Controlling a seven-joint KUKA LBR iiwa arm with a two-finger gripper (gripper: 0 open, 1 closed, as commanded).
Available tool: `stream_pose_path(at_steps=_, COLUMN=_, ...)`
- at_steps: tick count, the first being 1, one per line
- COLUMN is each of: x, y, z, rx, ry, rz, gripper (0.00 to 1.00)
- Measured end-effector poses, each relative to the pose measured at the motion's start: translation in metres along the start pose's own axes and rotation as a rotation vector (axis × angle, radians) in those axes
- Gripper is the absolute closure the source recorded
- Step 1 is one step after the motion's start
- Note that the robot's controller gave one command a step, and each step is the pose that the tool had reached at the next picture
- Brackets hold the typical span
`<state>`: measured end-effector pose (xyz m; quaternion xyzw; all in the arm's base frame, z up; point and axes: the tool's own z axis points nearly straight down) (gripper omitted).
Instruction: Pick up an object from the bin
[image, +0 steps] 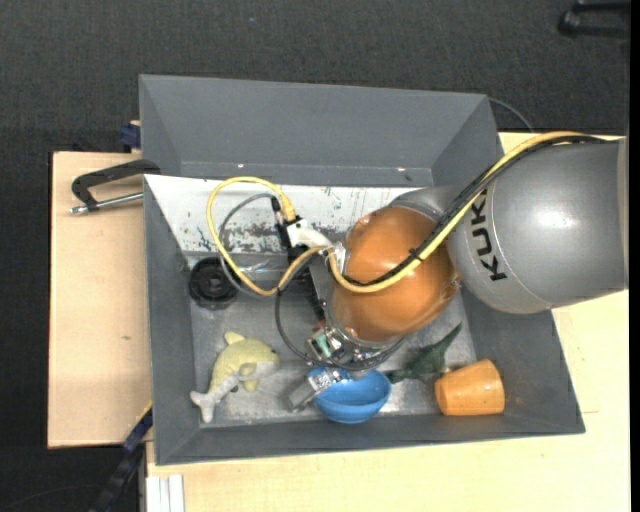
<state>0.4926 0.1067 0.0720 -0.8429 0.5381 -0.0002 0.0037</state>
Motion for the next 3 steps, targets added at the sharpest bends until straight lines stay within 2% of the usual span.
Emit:
stream_pose_path(at_steps=1, x=-0.002, y=-0.001, z=0.000, rx=-0.005, ry=0.000, rz=0.003, gripper=0.00)
stream_pose_path(at_steps=2, x=-0.002, y=-0.001, z=0.000, rx=-0.006, ry=0.000, rz=0.003, gripper=1.00)
stream_pose_path(at_steps=3, x=-0.004, y=-0.004, z=-0.118, rx=0.004, ry=0.003, rz=0.006, gripper=1.00)
